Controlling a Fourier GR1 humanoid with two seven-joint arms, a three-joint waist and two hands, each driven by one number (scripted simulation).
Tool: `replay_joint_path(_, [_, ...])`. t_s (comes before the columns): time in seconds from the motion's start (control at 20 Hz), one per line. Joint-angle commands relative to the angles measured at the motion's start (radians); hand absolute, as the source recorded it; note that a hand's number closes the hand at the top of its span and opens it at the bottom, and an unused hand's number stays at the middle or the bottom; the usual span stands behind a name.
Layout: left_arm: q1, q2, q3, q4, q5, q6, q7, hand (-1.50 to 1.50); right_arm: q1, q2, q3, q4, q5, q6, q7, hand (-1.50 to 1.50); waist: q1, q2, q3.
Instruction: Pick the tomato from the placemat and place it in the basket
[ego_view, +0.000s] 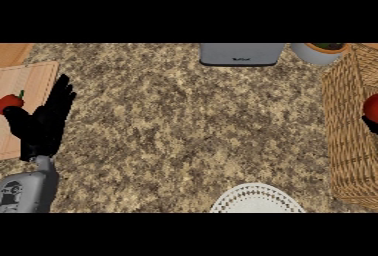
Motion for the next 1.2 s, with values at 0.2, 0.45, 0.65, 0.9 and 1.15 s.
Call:
replay_joint_path(0.2, [0.016, -0.002, -0.015, -0.026, -0.005, -0.008, -0.002, 0.00, 0.029, -0.228, 0.091, -0.030, 0.429, -0.178, -0.323, 1.50, 0.020, 0.005, 0.002])
replay_joint_path(0.45, [-0.005, -0.016, -0.020, -0.012, -0.012, 0.005, 0.001, 0.00, -0.068, -0.133, 0.166, 0.110, 0.584, -0.352, -0.377, 1.50, 0.013, 0.004, 0.001])
replay_joint_path(0.65, [-0.001, -0.039, -0.023, 0.020, -0.025, 0.023, -0.036, 0.00, -0.166, -0.144, 0.127, 0.273, 0.589, -0.323, -0.455, 1.50, 0.006, 0.002, 0.000])
replay_joint_path(0.9, [0.053, -0.027, -0.011, -0.035, -0.001, -0.007, -0.023, 0.00, -0.190, -0.109, 0.183, 0.264, 0.703, -0.297, -0.327, 1.50, 0.006, 0.001, 0.000])
replay_joint_path(1.15, [-0.047, -0.020, -0.015, 0.001, -0.027, 0.024, 0.044, 0.00, -0.236, -0.181, 0.204, 0.390, 0.735, -0.172, -0.359, 1.50, 0.004, 0.002, 0.000])
